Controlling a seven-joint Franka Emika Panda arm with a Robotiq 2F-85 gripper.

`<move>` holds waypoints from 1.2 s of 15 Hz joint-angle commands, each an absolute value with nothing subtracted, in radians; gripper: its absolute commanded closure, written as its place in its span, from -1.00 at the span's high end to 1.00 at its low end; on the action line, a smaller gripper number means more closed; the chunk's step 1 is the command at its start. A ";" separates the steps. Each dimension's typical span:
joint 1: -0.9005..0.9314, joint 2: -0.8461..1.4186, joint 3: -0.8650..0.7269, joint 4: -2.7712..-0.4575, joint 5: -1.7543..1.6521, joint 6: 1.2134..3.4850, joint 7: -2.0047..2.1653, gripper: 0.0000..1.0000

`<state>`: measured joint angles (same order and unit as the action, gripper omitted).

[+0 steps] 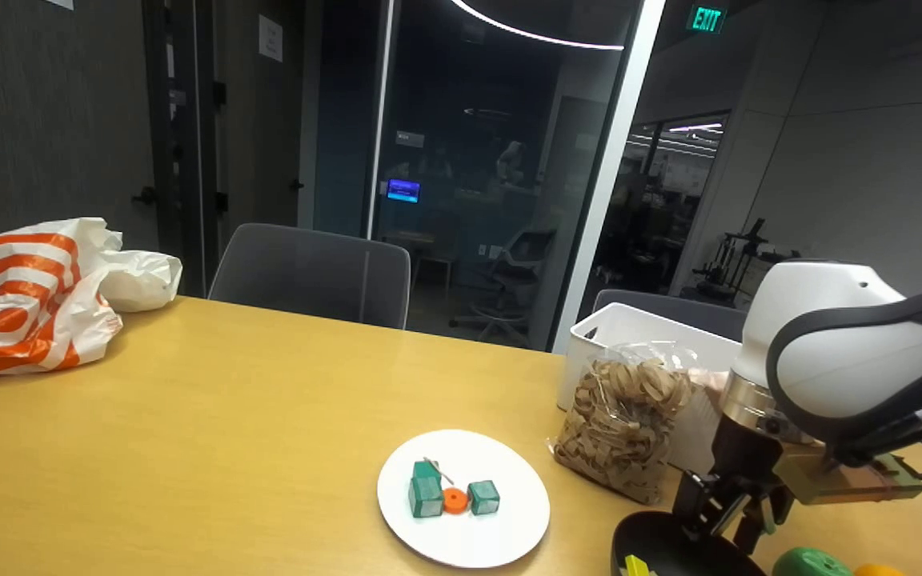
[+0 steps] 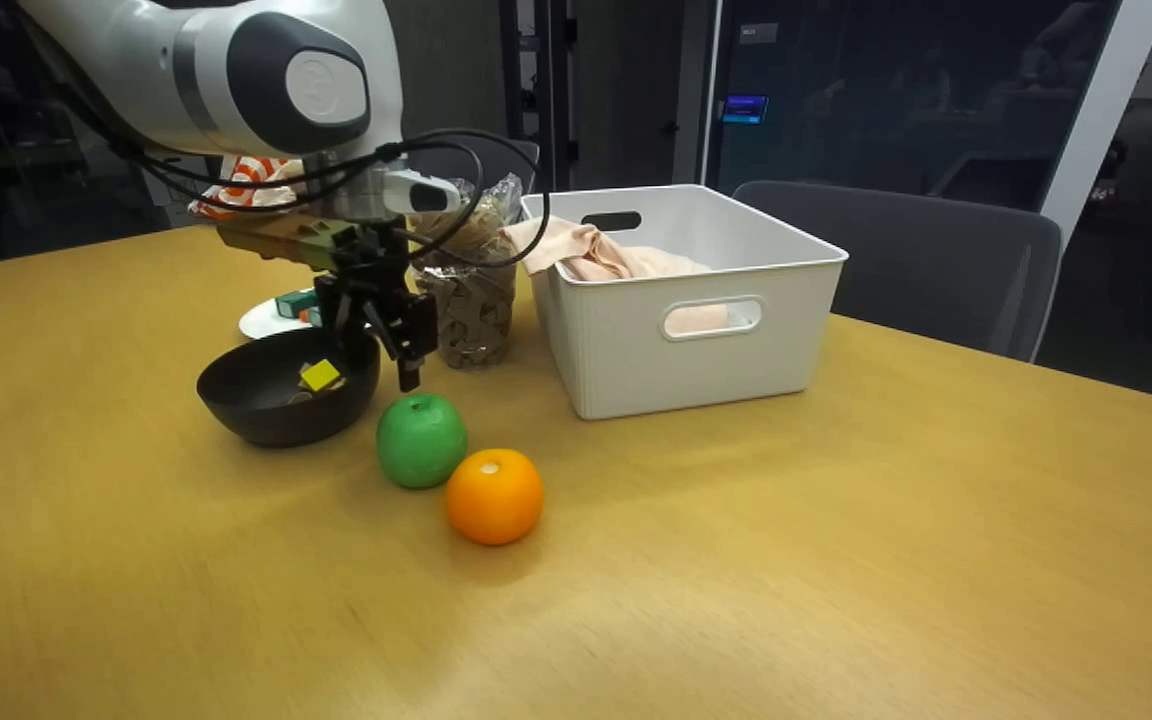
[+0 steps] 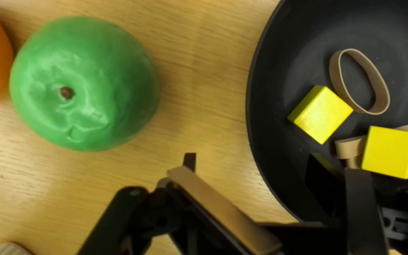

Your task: Pick up the black bowl and pour all its contents onto the white paper plate, pick up the orange and green apple toys and put them into the black bowl one by one

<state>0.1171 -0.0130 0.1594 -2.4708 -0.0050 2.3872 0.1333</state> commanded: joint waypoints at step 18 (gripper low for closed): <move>0.139 -0.093 0.157 -2.433 0.116 2.209 -0.028 -0.88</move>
